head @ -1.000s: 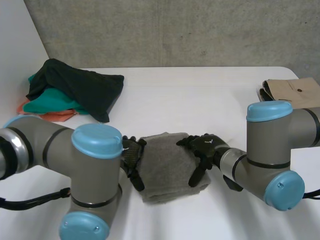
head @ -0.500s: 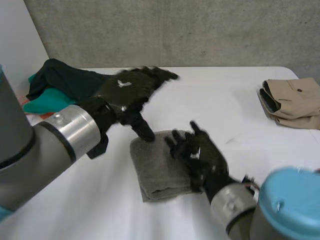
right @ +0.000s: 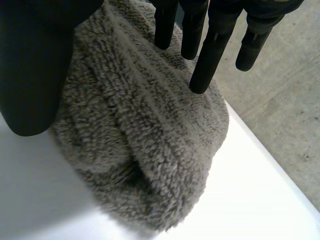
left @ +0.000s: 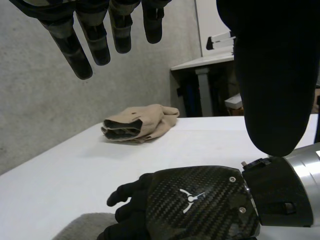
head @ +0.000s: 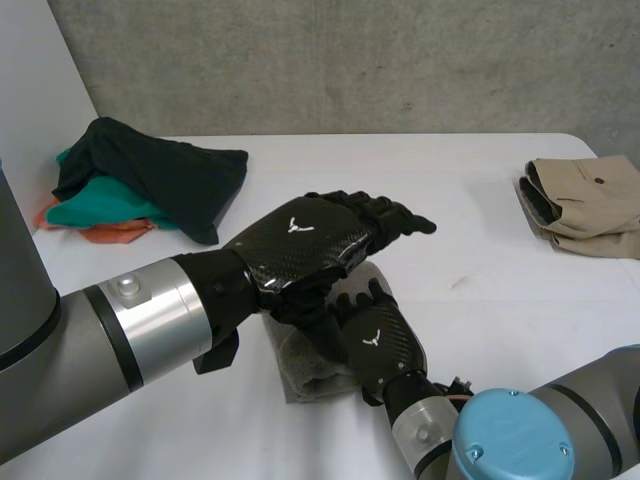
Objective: Fold the laundry.
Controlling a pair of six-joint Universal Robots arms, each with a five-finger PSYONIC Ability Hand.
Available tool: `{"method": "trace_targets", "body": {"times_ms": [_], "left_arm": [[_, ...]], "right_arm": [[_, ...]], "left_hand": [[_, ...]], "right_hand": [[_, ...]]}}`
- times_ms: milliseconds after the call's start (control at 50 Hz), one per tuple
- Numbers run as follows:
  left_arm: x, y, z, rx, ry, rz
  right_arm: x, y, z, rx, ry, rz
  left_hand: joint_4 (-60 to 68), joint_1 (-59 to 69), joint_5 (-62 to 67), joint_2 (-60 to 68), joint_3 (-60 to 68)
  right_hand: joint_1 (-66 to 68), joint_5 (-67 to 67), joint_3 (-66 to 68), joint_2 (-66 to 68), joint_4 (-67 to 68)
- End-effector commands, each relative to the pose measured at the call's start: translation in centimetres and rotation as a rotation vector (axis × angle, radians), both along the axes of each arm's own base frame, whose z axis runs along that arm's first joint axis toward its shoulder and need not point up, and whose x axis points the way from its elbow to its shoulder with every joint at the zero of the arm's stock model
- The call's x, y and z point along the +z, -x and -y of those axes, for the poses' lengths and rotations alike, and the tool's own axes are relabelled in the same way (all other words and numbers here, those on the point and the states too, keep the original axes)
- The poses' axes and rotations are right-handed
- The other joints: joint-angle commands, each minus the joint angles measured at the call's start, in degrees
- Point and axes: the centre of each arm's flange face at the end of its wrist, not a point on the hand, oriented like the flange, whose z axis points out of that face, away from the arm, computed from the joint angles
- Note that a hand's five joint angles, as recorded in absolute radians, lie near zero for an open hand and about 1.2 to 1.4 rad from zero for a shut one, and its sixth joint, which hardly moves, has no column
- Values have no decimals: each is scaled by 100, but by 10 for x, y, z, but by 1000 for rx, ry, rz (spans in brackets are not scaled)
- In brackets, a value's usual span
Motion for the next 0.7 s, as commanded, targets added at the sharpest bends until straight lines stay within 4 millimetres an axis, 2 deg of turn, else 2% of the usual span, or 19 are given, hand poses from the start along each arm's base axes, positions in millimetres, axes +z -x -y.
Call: {"method": "trace_targets", "body": {"times_ms": [20, 120, 180, 260, 280, 400, 480, 500, 560, 580, 640, 660, 700], "left_arm": [[2, -1, 6, 19, 17, -34], [4, -1, 10, 33, 4, -57], [4, -1, 11, 37, 0, -63], [7, -2, 13, 44, 7, -70], [7, -3, 14, 45, 7, -71], [16, -4, 20, 59, 34, -92], [24, -4, 24, 68, 56, -113], [28, -4, 27, 74, 66, -123], [35, -5, 29, 81, 81, -139], [40, -5, 31, 86, 89, -151], [49, -5, 33, 96, 107, -173], [54, -5, 34, 101, 117, -189], [59, -5, 36, 109, 124, -203]], "right_arm": [[0, -7, 7, 10, 25, 15], [-3, -11, 15, 9, 29, 15], [-1, -14, 20, 9, 39, 29], [8, -21, 29, 25, 67, 67], [12, -23, 34, 29, 75, 83], [29, -32, 58, 27, 100, 158], [51, -34, 85, -12, 113, 228], [64, -33, 99, -36, 130, 261], [90, -27, 124, -81, 169, 319], [108, -20, 141, -115, 209, 359], [137, -4, 171, -180, 282, 419], [153, 10, 190, -222, 336, 448], [167, 27, 211, -269, 386, 478]], "left_hand": [[-196, 96, -285, -204, -236], [-196, 96, -285, -204, -236], [-196, 96, -285, -204, -236], [-196, 96, -285, -204, -236], [-196, 96, -285, -204, -236], [-196, 96, -285, -204, -236], [-196, 96, -285, -204, -236], [-196, 96, -285, -204, -236], [-196, 96, -285, -204, -236], [-196, 96, -285, -204, -236], [-196, 96, -285, -204, -236], [-196, 96, -285, -204, -236], [-196, 96, -285, -204, -236]], "right_hand": [[685, 635, -1176, 683, 679], [1088, 1038, -774, 1085, 1081], [2011, 1961, 150, 2009, 2005], [4210, 4160, 2348, 4207, 4204], [6102, 6052, 4240, 6099, 6095], [6121, 6071, 4259, 6118, 6114], [6121, 6071, 4259, 6118, 6114], [6121, 6071, 4259, 6118, 6114], [6121, 6071, 4259, 6118, 6114], [6121, 6071, 4259, 6118, 6114], [6121, 6071, 4259, 6118, 6114], [6121, 6071, 4259, 6118, 6114], [6121, 6071, 4259, 6118, 6114]]}}
